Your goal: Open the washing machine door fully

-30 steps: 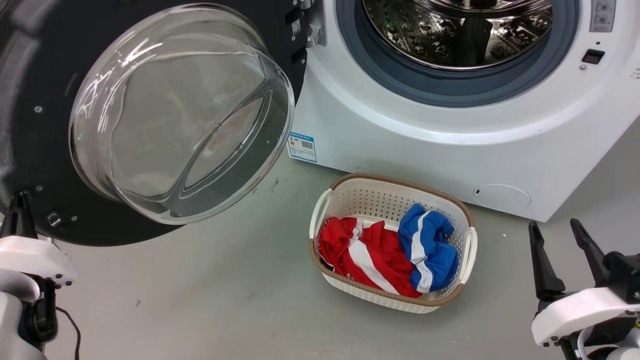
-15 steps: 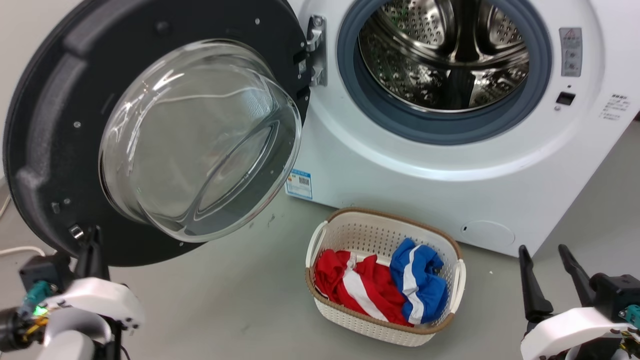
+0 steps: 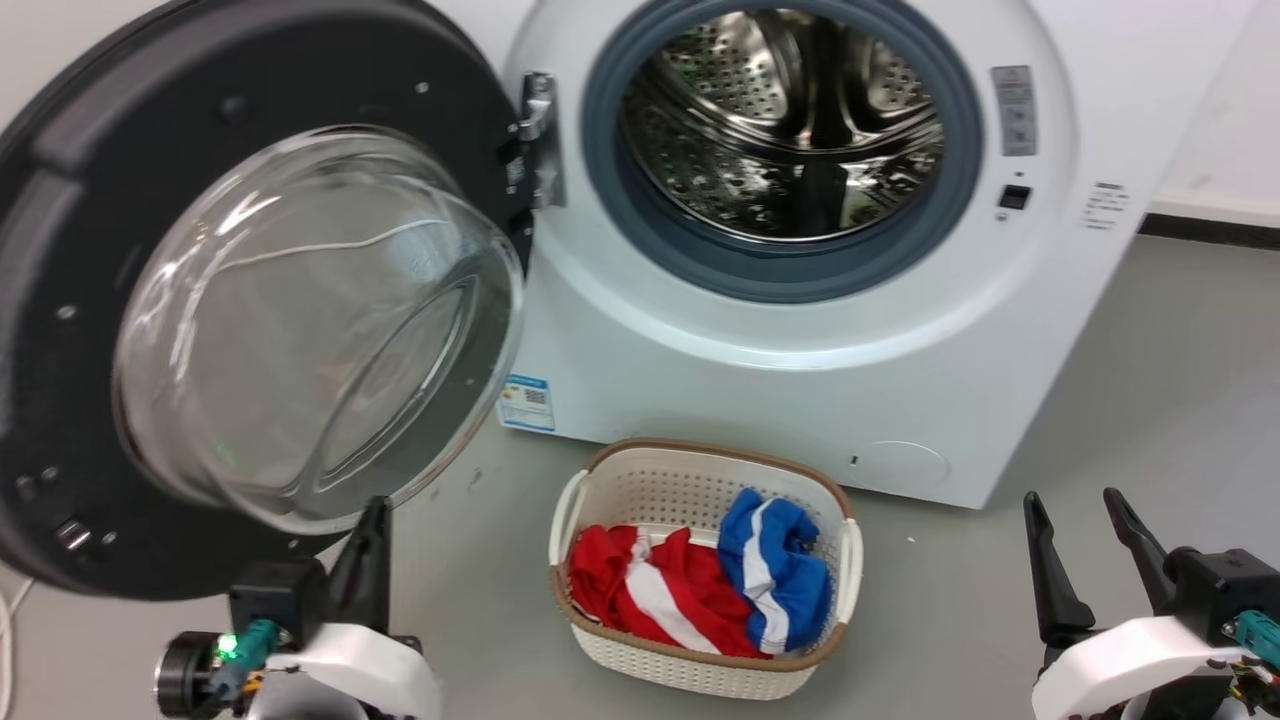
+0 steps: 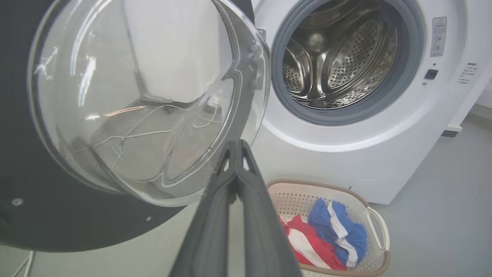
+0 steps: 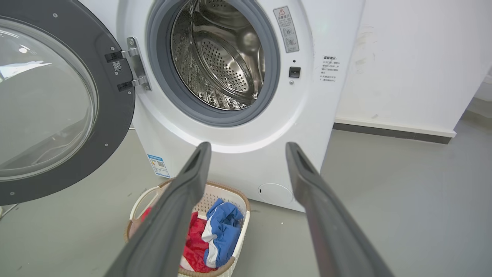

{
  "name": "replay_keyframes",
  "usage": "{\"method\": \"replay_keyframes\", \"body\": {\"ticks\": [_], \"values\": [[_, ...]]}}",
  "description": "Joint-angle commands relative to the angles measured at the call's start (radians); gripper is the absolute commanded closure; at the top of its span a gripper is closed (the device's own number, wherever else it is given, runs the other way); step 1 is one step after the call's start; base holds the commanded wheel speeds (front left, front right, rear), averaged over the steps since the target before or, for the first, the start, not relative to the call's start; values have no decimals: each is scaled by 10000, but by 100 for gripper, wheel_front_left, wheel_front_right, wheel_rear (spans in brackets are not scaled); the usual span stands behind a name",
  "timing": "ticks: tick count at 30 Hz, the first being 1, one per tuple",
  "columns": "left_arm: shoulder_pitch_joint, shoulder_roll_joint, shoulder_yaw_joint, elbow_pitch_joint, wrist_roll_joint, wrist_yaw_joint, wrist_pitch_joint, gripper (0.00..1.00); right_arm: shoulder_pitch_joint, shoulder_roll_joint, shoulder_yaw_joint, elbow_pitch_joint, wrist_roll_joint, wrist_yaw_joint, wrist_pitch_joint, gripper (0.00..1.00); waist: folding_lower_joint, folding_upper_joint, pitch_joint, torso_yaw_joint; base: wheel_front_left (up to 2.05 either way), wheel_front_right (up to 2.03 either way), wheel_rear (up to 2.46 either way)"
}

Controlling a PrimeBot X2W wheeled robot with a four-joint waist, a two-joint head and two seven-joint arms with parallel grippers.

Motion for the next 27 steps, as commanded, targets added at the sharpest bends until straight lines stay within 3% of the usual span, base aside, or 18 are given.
{"method": "replay_keyframes", "body": {"ticks": [1, 13, 16, 17, 18, 19, 27], "values": [[134, -113, -142, -24, 138, 26, -66, 100, 79, -48, 24, -39, -41, -3, 26, 0, 0, 0, -41, -537, 0, 0, 0], [-214, -271, -362, 293, 228, -39, -167, 100, 162, -135, 202, -18, -15, -3, 50, 0, 0, 0, 64, -2174, 0, 0, 0], [-271, -303, -339, 415, 252, -18, -203, 53, 201, -139, 261, -7, 37, -3, 54, 0, 0, 0, 80, -2426, 0, 0, 0], [-263, -329, -339, 461, 245, -9, -203, 27, 216, -149, 284, -8, 43, -3, 41, 0, 0, 0, 73, -2479, 0, 0, 0], [-264, -343, -327, 488, 244, 0, -228, 9, 225, -157, 294, -9, 57, -3, 37, 0, 0, 0, 71, -2521, 0, 0, 0], [-275, -351, -319, 502, 249, 7, -243, 0, 222, -167, 306, -12, 65, -3, 36, 0, 0, 0, 73, -2554, 0, 0, 0], [-262, -446, -297, 678, 301, -3, -332, 0, 142, -194, 366, -45, 61, -3, 46, 0, 0, 0, 43, -2623, 0, 0, 0]]}}
